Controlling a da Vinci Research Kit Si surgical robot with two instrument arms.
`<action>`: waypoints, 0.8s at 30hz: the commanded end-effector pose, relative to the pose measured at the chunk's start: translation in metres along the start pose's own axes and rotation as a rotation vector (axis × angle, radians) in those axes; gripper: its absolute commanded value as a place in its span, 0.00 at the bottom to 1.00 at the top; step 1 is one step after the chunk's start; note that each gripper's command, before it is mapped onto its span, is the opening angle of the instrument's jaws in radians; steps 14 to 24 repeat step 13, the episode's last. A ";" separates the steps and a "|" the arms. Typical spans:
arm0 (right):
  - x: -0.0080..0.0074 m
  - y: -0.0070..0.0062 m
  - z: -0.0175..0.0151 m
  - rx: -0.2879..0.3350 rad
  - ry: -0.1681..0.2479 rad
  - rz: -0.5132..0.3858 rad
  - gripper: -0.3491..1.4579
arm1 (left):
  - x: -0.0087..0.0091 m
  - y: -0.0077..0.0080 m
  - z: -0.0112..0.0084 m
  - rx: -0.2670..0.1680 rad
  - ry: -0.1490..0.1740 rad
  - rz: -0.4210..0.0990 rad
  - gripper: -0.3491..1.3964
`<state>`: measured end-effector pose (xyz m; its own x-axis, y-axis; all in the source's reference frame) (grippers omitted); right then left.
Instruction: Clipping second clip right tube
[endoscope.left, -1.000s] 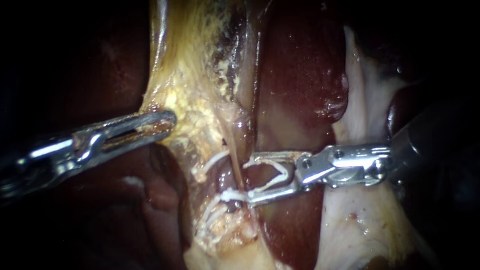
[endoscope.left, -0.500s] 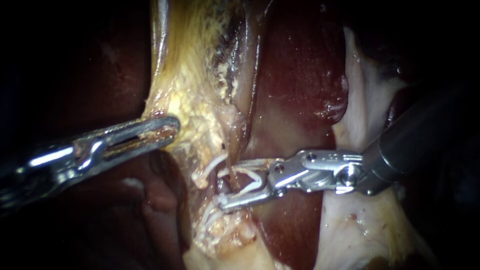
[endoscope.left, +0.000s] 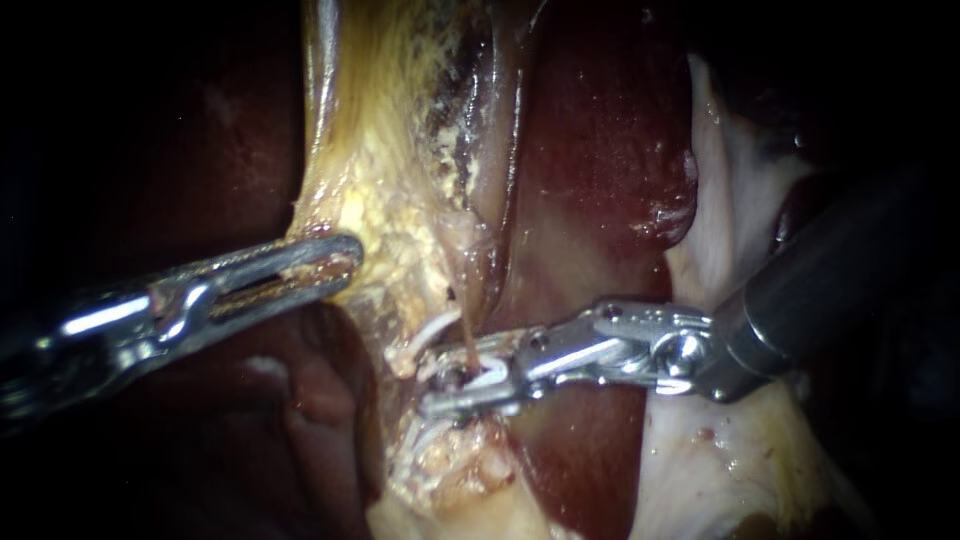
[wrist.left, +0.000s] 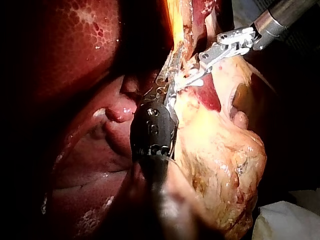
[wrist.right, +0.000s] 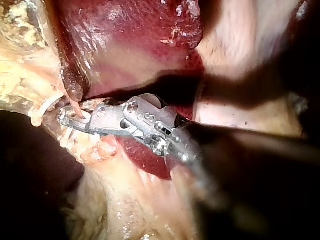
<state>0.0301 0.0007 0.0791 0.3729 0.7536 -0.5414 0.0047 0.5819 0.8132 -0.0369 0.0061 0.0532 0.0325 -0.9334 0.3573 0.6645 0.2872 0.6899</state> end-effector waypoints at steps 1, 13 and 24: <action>0.0000 0.0000 -0.0001 0.000 -0.001 0.004 0.00 | 0.0000 0.0000 0.0000 0.000 0.000 0.000 0.00; -0.0001 0.0000 -0.0001 -0.002 -0.009 0.027 0.00 | -0.0001 0.0000 0.0000 0.000 0.000 0.000 0.00; -0.0001 0.0000 -0.0001 -0.002 -0.009 0.027 0.00 | -0.0001 0.0000 0.0000 0.000 0.000 0.000 0.00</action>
